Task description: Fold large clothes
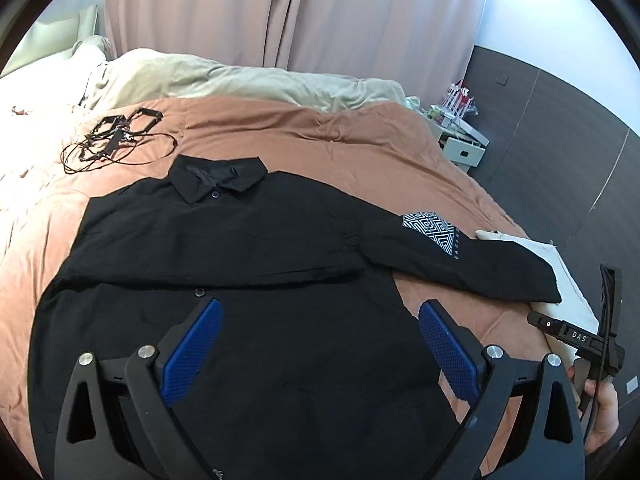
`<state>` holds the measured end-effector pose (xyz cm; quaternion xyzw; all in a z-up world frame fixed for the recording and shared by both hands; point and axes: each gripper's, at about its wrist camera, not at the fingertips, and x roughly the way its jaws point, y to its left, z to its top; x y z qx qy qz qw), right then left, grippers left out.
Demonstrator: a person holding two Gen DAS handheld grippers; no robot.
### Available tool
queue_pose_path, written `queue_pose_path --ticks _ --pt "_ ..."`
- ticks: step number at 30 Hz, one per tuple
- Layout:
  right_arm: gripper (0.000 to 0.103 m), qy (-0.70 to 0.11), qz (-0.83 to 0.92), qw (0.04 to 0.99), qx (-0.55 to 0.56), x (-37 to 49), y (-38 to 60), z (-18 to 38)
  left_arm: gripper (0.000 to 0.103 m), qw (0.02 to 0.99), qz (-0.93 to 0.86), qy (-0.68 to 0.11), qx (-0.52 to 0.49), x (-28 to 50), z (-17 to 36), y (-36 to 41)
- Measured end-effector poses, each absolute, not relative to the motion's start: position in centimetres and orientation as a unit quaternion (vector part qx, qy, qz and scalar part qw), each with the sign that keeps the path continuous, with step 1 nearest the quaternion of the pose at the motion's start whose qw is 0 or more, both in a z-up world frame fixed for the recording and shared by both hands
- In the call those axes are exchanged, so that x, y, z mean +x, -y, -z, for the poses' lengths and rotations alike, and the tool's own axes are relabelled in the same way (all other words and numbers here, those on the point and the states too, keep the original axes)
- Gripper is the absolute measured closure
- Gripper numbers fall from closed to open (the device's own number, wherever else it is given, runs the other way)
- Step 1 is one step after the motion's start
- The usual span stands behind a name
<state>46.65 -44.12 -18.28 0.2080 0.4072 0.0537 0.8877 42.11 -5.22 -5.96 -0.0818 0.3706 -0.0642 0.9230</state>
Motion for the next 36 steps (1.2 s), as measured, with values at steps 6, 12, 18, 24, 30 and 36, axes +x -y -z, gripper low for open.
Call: queue_pose_path --ticks 6,12,18,24,30,36 --pt "0.036 -0.419 -0.053 0.875 0.237 49.4 44.9 20.4 0.019 0.916 0.060 -0.391 -0.066 44.5 7.8 6.7" --pt "0.037 -0.418 0.003 0.860 0.295 51.8 48.5 22.7 0.021 0.909 0.064 -0.410 -0.050 47.0 9.9 7.9" --pt "0.051 -0.402 0.066 0.854 0.323 53.0 51.5 23.7 0.021 0.904 0.070 -0.419 -0.045 48.3 11.6 8.4" --pt "0.098 -0.366 0.081 0.854 0.361 53.7 53.7 23.4 0.021 0.902 0.067 -0.424 -0.057 48.4 12.5 7.1" --pt "0.099 -0.325 0.048 0.894 0.305 53.8 50.9 18.1 0.021 0.904 0.055 -0.417 -0.071 47.8 12.0 4.2" --pt "0.099 -0.303 0.016 0.914 0.270 54.5 48.4 12.6 0.021 0.911 0.065 -0.403 -0.067 47.4 11.2 2.8"
